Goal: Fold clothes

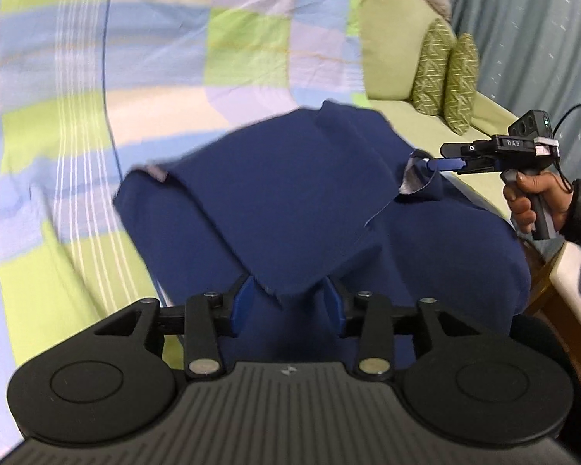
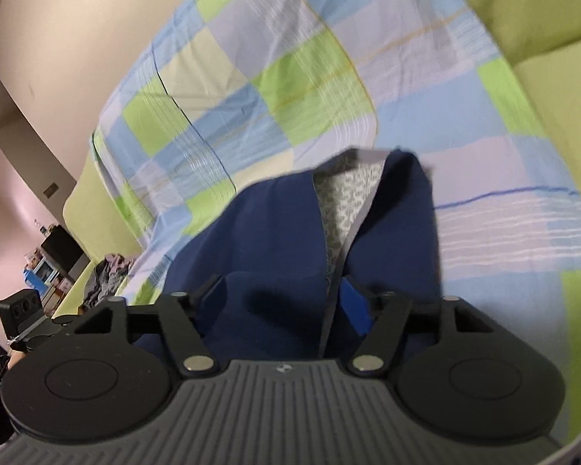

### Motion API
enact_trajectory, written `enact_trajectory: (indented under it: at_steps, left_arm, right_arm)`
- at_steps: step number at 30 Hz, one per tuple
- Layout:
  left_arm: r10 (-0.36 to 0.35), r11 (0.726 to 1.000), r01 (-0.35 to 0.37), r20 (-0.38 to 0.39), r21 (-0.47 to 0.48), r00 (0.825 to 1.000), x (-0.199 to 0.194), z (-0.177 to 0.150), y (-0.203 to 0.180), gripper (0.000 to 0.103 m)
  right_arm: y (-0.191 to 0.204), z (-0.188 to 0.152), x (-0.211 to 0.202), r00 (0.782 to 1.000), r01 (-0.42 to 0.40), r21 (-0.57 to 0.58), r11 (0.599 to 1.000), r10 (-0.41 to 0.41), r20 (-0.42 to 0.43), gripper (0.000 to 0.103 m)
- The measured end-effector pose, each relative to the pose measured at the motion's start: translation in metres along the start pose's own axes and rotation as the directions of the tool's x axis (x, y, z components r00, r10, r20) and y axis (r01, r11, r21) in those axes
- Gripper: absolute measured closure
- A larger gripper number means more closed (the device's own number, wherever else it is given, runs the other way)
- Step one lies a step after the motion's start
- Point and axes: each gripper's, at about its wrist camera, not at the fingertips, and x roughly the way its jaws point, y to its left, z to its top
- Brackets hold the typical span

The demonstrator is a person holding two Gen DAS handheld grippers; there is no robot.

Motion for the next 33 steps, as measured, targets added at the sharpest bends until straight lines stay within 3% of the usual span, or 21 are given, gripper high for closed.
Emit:
enact_trajectory:
  at_steps: [3, 7, 9, 12, 15, 17, 21, 22, 23, 24, 26, 30, 33]
  left_arm:
    - [-0.063, 0.995, 0.064, 0.015, -0.076, 0.998, 0.004, -0.001, 0.012, 0.048]
    - [-0.14, 0.978, 0.143, 0.032, -0.151, 0.99, 0.013, 0.001, 0.025, 0.046]
    - [-0.201, 0.959, 0.208, 0.059, -0.192, 0.978, 0.018, 0.002, 0.033, 0.046]
    - [-0.252, 0.935, 0.262, 0.074, -0.237, 0.965, 0.027, 0.003, 0.042, 0.046]
    - [-0.219, 0.935, 0.229, 0.068, -0.27, 0.973, 0.036, 0.004, 0.052, 0.046]
    - [-0.245, 0.918, 0.259, 0.086, -0.301, 0.966, 0.041, 0.006, 0.057, 0.046]
    - [-0.307, 0.898, 0.328, 0.117, -0.294, 0.945, 0.042, 0.012, 0.054, 0.053]
    - [-0.319, 0.895, 0.343, 0.127, -0.286, 0.939, 0.041, 0.013, 0.052, 0.062]
    - [-0.337, 0.89, 0.364, 0.142, -0.276, 0.931, 0.039, 0.015, 0.05, 0.064]
    - [-0.35, 0.886, 0.378, 0.148, -0.27, 0.925, 0.038, 0.017, 0.049, 0.064]
    - [-0.366, 0.884, 0.387, 0.126, -0.262, 0.922, 0.04, 0.018, 0.045, 0.064]
    - [-0.365, 0.881, 0.365, 0.057, -0.3, 0.929, 0.057, 0.015, 0.044, 0.061]
    - [-0.384, 0.855, 0.389, 0.085, -0.343, 0.919, 0.063, 0.014, 0.047, 0.061]
  right_arm:
    - [0.001, 0.005, 0.007, 0.996, -0.087, 0.022, 0.996, 0.087, -0.01, 0.039]
    - [0.008, 0.008, 0.006, 0.967, -0.254, 0.067, 0.965, 0.253, 0.01, 0.04]
    - [0.01, 0.007, 0.007, 0.957, -0.288, 0.086, 0.954, 0.289, 0.0, 0.042]
    - [0.015, 0.007, 0.01, 0.959, -0.279, 0.082, 0.957, 0.283, -0.032, 0.043]
    - [0.016, 0.007, 0.015, 0.978, -0.199, 0.054, 0.978, 0.202, -0.059, 0.043]
    - [0.012, 0.008, 0.019, 0.983, -0.17, 0.071, 0.983, 0.174, -0.059, 0.043]
    - [0.007, 0.009, 0.03, 0.974, -0.208, 0.128, 0.97, 0.217, -0.066, 0.044]
    - [0.005, 0.01, 0.034, 0.968, -0.231, 0.154, 0.961, 0.243, -0.066, 0.048]
    - [0.004, 0.01, 0.036, 0.961, -0.254, 0.181, 0.95, 0.269, -0.064, 0.051]
    - [0.002, 0.011, 0.037, 0.955, -0.272, 0.204, 0.94, 0.289, -0.061, 0.061]
    - [-0.001, 0.012, 0.04, 0.949, -0.279, 0.257, 0.925, 0.307, -0.076, 0.069]
    - [-0.001, 0.003, 0.044, 0.95, -0.21, 0.27, 0.94, 0.262, -0.172, 0.084]
    - [-0.001, -0.003, 0.038, 0.95, -0.212, 0.275, 0.938, 0.263, -0.167, 0.099]
